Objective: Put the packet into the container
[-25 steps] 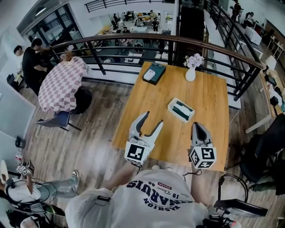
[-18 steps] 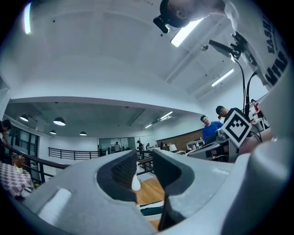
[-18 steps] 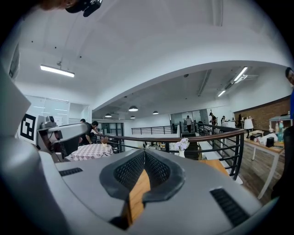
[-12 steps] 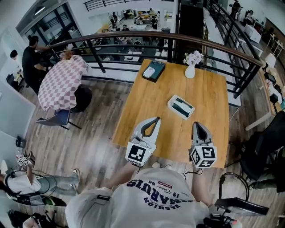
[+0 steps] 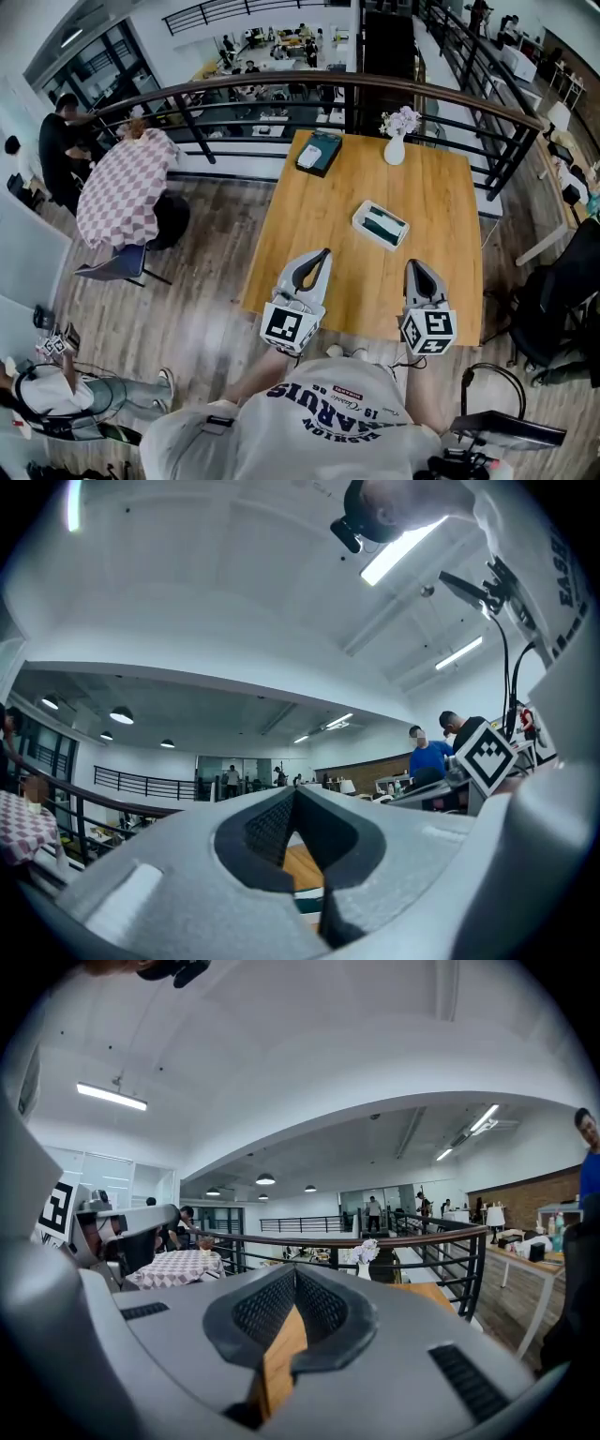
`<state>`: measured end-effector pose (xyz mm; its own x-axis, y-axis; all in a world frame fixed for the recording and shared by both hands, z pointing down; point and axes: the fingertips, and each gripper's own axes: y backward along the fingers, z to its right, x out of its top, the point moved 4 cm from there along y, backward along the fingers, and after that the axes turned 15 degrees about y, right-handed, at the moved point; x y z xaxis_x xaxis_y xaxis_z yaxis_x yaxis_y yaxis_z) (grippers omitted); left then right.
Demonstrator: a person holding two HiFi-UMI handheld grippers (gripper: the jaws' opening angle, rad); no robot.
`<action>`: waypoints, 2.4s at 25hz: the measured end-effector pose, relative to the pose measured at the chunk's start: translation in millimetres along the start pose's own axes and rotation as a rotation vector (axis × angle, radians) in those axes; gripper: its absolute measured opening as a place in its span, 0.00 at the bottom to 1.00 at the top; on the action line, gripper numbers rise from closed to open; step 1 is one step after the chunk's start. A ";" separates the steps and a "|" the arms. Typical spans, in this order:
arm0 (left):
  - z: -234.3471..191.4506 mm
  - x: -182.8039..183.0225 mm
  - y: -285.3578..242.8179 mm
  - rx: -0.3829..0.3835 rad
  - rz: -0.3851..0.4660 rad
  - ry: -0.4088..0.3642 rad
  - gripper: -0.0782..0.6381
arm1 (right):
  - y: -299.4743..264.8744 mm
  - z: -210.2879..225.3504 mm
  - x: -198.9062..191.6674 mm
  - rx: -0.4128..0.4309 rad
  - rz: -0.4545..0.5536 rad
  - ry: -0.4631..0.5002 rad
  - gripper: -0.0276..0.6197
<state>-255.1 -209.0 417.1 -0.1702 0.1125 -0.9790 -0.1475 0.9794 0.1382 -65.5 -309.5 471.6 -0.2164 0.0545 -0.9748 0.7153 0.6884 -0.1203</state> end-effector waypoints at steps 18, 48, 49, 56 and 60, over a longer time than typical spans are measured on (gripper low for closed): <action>17.8 -3.8 72.2 -0.031 0.002 0.045 0.12 | 59.4 -40.5 -9.0 -0.024 0.003 -0.006 0.06; 315.9 -42.6 346.7 -0.049 -0.084 0.142 0.12 | 441.9 -121.6 -65.4 -0.010 0.004 -0.061 0.06; 319.6 -42.7 352.6 -0.062 -0.084 0.138 0.12 | 447.8 -126.0 -64.3 -0.016 0.002 -0.054 0.06; 332.3 -23.0 400.0 -0.128 -0.081 0.145 0.12 | 478.8 -171.5 -38.4 -0.027 0.005 -0.003 0.06; 330.1 -22.5 425.5 -0.114 -0.094 0.196 0.12 | 492.3 -192.9 -28.7 -0.027 0.009 -0.011 0.06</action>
<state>7.7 260.7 448.4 -0.3343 -0.0240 -0.9422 -0.2788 0.9574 0.0745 164.7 167.3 476.6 -0.2022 0.0531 -0.9779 0.6987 0.7075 -0.1061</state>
